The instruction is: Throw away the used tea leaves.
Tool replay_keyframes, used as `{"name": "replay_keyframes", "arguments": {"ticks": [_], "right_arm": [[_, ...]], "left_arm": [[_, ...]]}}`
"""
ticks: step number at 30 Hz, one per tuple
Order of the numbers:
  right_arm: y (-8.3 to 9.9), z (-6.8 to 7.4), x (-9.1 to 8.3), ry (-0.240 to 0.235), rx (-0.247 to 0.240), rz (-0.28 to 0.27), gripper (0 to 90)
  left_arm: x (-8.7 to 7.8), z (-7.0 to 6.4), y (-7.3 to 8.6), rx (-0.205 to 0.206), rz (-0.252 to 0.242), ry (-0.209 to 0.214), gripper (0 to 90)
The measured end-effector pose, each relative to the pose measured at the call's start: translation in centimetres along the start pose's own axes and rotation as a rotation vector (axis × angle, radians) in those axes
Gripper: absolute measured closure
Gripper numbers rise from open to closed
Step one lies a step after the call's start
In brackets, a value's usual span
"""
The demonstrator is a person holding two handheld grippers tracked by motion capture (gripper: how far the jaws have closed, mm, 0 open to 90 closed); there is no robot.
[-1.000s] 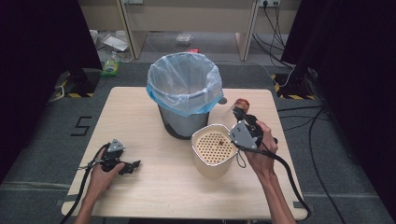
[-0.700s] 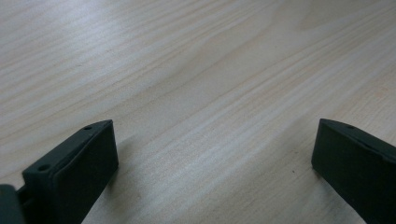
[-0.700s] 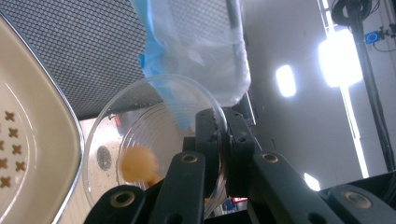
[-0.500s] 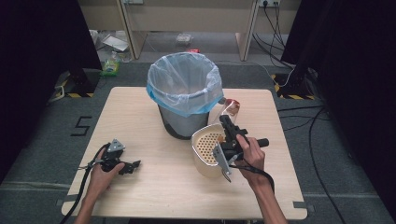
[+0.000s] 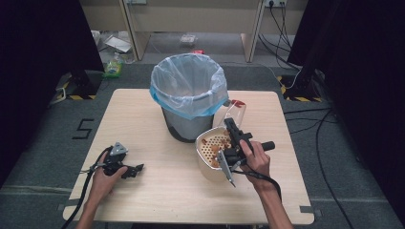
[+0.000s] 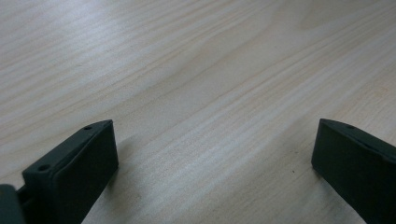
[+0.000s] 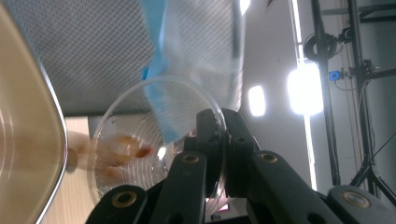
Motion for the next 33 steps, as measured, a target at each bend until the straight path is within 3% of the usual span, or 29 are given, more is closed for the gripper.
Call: {"name": "replay_keyframes", "arguments": {"ticks": [3,12,13,15,16,18,19,20,23,24,25,26,27,28,31,33], "right_arm": [[-0.5,-0.6,-0.4,0.027,-0.005,-0.026,87.6],[-0.7,-0.8,-0.3,0.04,0.003,-0.035,87.6],[-0.5,-0.7,-0.2,0.025,0.009,-0.027,87.6],[-0.2,-1.1,-0.1,0.007,0.096,-0.019,87.5],[-0.2,-1.1,-0.1,0.007,0.096,-0.019,87.5],[0.4,-1.4,0.1,-0.009,0.189,0.002,87.6],[1.0,-1.7,0.3,-0.043,0.292,0.02,87.5],[1.0,-1.7,0.3,-0.043,0.292,0.02,87.5],[2.3,-2.4,0.6,-0.092,0.527,0.035,87.4],[2.9,-2.7,0.7,-0.109,0.62,0.032,87.3],[3.6,-3.1,0.8,-0.134,0.748,0.04,87.3],[3.6,-3.1,0.8,-0.134,0.748,0.04,87.3],[3.9,-3.2,0.8,-0.143,0.796,0.042,87.3],[4.5,-3.5,0.8,-0.165,0.883,0.047,87.3],[5.0,-3.6,0.9,-0.194,0.981,0.056,87.3],[5.2,-3.6,1.0,-0.205,0.998,0.06,87.3]], "left_arm": [[0.0,0.0,0.0,0.0,0.0,0.001,0.0],[0.0,0.0,0.0,0.0,0.0,0.0,0.0],[0.0,0.0,0.0,0.0,0.0,0.0,0.0],[0.0,0.0,0.0,0.0,0.0,0.001,0.0],[0.0,0.0,0.0,0.0,0.0,0.001,0.0],[0.0,0.0,0.0,0.0,0.0,0.001,0.0],[0.0,0.0,0.0,0.0,0.0,0.001,0.0],[0.0,0.0,0.0,0.0,0.0,0.001,0.0],[0.0,0.0,0.0,0.0,0.0,0.001,0.0],[0.0,0.0,0.0,0.0,0.0,0.001,0.0],[0.0,0.0,0.0,0.0,0.0,0.001,0.0],[0.0,0.0,0.0,-0.001,0.0,0.001,0.0],[0.0,0.0,0.0,0.0,0.0,0.001,0.0],[0.0,0.0,0.0,0.0,0.0,0.001,0.0],[0.0,0.0,0.0,0.0,0.0,0.0,0.0],[0.0,0.0,0.0,0.0,0.0,0.001,0.0]]}}
Point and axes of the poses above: each handheld gripper's, and its own axes: x roughly forward along the jaws, y roughly out of its underside, z roughly to its left, the point moved 3 cm from there along x, roughly forward along the jaws, and after that the axes turned 6 degrees about x, right-handed, at the moved point
